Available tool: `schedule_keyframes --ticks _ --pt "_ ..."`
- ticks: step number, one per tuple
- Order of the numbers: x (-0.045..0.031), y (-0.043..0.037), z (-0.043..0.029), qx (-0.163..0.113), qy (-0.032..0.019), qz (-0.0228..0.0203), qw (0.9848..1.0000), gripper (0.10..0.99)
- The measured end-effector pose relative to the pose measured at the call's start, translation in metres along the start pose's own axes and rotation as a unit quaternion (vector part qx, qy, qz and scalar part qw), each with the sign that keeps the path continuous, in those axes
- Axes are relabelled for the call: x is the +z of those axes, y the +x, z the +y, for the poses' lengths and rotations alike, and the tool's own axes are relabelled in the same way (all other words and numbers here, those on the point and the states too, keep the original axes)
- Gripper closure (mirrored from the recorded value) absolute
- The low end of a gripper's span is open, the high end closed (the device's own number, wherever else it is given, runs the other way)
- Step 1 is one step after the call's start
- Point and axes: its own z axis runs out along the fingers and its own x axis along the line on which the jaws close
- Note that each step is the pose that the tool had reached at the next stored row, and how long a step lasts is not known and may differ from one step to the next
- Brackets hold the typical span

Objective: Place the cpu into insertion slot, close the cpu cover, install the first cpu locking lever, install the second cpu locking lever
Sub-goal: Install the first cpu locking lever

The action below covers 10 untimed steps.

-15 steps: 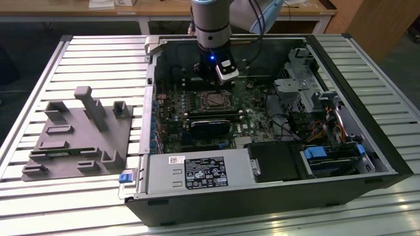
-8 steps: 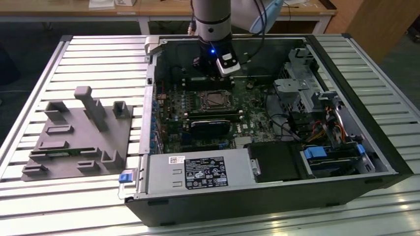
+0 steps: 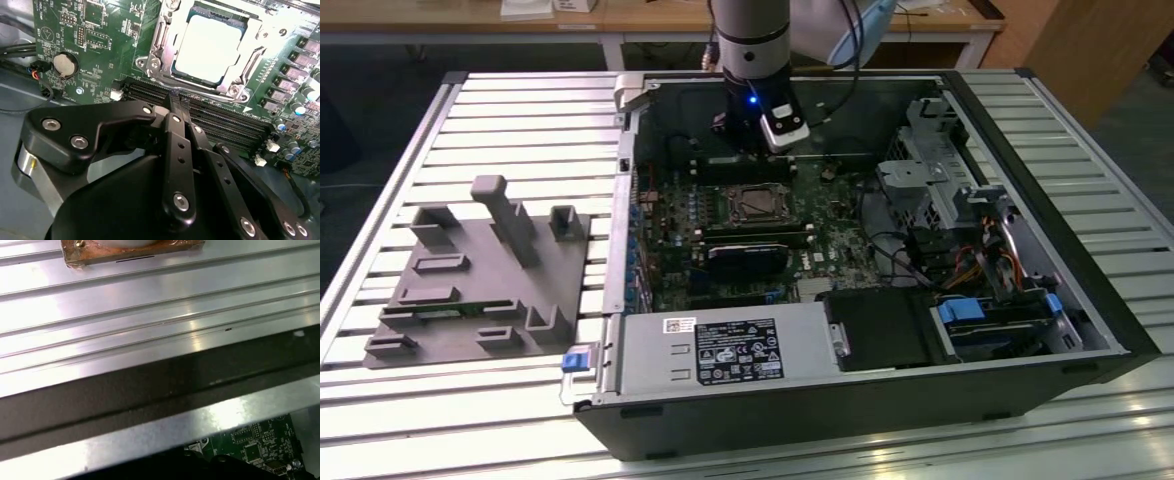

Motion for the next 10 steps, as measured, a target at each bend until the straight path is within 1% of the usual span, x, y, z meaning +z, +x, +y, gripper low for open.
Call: schedule_keyframes --ticks 2,5,7,10 --pt "-0.0001 0.0000 -0.0002 0.000 0.0004 -0.0001 1.0000 0.980" --pt "0.0001 -0.0002 -0.0007 -0.001 0.0048 -0.0008 1.0000 0.980" --pt "0.0002 -0.0004 -0.0018 -0.001 0.0106 -0.0007 0.9999 0.980" --pt "0.0002 -0.0012 -0.0045 -0.003 0.0215 -0.0007 0.9998 0.980"
